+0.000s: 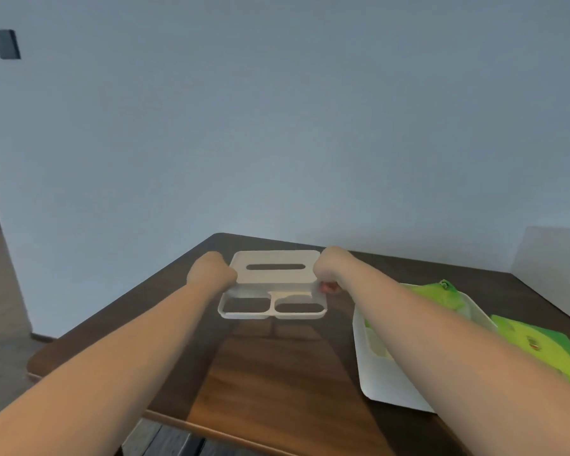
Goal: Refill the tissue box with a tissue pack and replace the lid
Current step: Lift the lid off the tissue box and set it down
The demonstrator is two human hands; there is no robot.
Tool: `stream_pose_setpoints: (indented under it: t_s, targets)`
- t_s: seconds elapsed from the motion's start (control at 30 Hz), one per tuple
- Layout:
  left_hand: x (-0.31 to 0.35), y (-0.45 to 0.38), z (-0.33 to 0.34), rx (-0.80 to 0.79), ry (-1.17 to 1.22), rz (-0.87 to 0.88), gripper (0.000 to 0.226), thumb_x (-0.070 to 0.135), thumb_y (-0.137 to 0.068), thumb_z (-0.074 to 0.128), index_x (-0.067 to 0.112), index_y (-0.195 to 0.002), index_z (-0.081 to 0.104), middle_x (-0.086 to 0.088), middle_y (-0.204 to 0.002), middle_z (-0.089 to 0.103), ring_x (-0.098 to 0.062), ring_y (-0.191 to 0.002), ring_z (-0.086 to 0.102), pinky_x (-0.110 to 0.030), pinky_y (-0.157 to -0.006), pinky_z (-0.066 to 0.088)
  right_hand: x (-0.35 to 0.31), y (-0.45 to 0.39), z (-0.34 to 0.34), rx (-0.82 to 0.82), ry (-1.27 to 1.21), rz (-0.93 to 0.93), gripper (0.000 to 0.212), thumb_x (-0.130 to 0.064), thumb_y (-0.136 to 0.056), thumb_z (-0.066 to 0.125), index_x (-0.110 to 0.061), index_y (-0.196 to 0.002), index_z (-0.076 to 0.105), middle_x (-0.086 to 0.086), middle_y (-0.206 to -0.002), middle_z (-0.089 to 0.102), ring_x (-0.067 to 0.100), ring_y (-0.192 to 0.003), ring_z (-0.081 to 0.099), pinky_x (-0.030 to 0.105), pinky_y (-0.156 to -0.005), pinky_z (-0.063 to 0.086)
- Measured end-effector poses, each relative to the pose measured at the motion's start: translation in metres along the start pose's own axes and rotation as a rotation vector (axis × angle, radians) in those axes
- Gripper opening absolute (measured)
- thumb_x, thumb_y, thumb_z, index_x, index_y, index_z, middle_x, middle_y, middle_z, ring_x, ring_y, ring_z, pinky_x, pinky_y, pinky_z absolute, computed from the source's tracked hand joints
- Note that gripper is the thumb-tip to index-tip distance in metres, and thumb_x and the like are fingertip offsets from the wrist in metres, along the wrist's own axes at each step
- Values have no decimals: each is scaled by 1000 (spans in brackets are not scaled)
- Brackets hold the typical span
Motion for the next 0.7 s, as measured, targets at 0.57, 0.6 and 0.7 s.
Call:
stream_pose_setpoints:
  t_s: [0.57,0.6,0.7]
  targets:
    - [-31,-20,46,-78,-141,43,15,6,-87,45,7,-93,58,-7,-87,60,-24,-78,54,-27,-58,40,16,-29,52,-200,266,176,21,-3,-92,52,-3,-71,48,9,-61,53,19,-49,45,27,-52,39]
    - [-31,-20,45,-75,-145,40,17,6,-86,45,6,-96,60,-6,-86,60,-23,-77,54,-27,-57,40,15,-29,51,-202,280,168,24,-4,-93,51,-3,-69,47,9,-61,53,19,-48,45,27,-51,39]
    - [-24,-16,37,-52,-169,53,21,12,-89,46,9,-105,59,-4,-89,59,-23,-81,55,-29,-63,44,11,-25,45,-157,323,121,33,-8,-96,41,-5,-63,42,9,-62,53,18,-48,46,26,-48,37]
Point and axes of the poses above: each hand's wrist, its own y-axis away from the middle knuckle, its own z-axis out of the palm, x = y × z, the point moved 4 cm from there along -y, towards the middle knuckle
